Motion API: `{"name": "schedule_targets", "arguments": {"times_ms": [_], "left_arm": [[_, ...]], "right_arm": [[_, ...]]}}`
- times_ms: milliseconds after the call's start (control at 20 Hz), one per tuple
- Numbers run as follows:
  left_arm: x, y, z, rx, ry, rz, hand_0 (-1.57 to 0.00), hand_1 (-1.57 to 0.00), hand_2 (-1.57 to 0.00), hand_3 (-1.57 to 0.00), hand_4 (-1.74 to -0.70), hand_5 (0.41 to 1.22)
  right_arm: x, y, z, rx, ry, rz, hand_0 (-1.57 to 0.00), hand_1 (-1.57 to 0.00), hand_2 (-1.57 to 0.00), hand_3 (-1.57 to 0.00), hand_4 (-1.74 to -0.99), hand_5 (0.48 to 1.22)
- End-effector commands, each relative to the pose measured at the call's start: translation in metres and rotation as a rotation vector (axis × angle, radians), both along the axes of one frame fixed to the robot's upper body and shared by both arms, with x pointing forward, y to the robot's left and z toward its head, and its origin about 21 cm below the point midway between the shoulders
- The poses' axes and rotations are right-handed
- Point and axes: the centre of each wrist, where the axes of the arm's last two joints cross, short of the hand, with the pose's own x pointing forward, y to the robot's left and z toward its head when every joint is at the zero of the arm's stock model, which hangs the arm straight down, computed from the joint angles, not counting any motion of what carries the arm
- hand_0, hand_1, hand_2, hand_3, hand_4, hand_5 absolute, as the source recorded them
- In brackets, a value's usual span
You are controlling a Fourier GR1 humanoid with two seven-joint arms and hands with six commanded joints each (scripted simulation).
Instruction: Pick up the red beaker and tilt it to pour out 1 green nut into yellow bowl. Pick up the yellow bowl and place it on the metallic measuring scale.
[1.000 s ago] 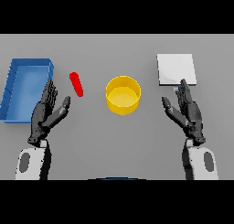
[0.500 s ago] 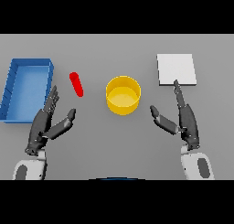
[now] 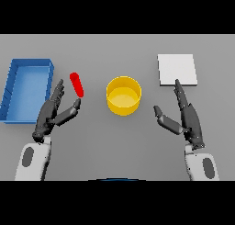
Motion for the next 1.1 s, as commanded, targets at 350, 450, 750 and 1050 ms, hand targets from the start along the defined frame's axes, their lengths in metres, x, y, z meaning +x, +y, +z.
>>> {"name": "schedule_targets", "arguments": {"times_ms": [350, 450, 750, 1050], "left_arm": [[0.050, -0.008, -0.009, 0.017, -0.010, -0.052, 0.00, 0.00, 0.00, 0.00, -1.20, 0.646], [0.059, -0.006, -0.010, 0.052, -0.010, -0.046, 0.00, 0.00, 0.00, 0.00, -1.20, 0.654], [0.087, -0.018, -0.008, 0.079, 0.009, -0.035, 0.00, 0.00, 0.00, 0.00, -1.20, 0.671], [0.101, -0.024, -0.023, -0.016, -0.044, -0.016, 0.00, 0.00, 0.00, 0.00, -1.29, 0.708]], "right_arm": [[0.003, 0.001, -0.002, -0.015, 0.002, -0.001, 0.00, 0.00, 0.00, 0.00, -1.218, 0.626], [0.003, 0.001, -0.002, 0.012, 0.008, 0.004, 0.00, 0.00, 0.00, 0.00, -1.229, 0.628], [-0.001, -0.004, 0.000, 0.008, 0.006, 0.002, 0.00, 0.00, 0.00, 0.00, -1.238, 0.638], [-0.004, -0.004, 0.002, 0.015, 0.005, -0.013, 0.00, 0.00, 0.00, 0.00, -1.246, 0.645]]}}
